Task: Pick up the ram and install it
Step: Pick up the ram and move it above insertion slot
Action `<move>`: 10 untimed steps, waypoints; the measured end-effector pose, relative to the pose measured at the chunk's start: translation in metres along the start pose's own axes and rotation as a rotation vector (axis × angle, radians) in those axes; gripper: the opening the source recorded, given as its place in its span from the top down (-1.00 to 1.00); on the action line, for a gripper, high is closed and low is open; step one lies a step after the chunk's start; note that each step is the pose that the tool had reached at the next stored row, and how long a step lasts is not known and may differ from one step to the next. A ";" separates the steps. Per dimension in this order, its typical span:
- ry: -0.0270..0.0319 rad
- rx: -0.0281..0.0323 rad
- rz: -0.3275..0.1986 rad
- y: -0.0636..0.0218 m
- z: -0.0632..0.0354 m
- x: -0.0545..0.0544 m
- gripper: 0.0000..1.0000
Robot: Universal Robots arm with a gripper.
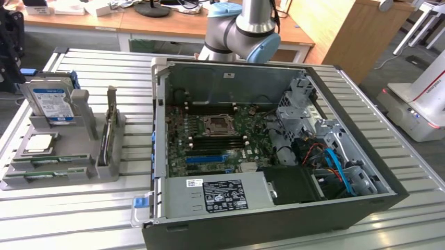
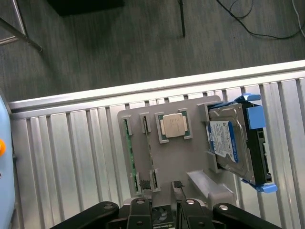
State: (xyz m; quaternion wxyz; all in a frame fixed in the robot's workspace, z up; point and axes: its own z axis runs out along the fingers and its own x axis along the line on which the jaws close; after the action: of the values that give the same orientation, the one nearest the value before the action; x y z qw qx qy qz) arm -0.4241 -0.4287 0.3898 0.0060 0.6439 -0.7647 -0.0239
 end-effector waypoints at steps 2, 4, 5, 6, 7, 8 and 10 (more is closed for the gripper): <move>0.0000 0.0000 0.000 0.0000 0.0000 0.000 0.40; 0.0000 0.0001 0.000 -0.0001 0.0000 0.000 0.40; 0.0000 0.0001 0.000 -0.0001 0.0000 0.000 0.40; 0.0000 0.0001 0.000 -0.0001 0.0003 0.000 0.40; 0.0000 0.0000 0.000 -0.0001 0.0008 0.001 0.40; 0.0000 0.0001 0.000 -0.0002 0.0016 0.001 0.40; -0.0001 0.0001 0.000 -0.0002 0.0033 0.001 0.40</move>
State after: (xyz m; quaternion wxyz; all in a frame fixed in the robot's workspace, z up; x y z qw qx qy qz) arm -0.4241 -0.4293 0.3864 0.0059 0.6439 -0.7647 -0.0239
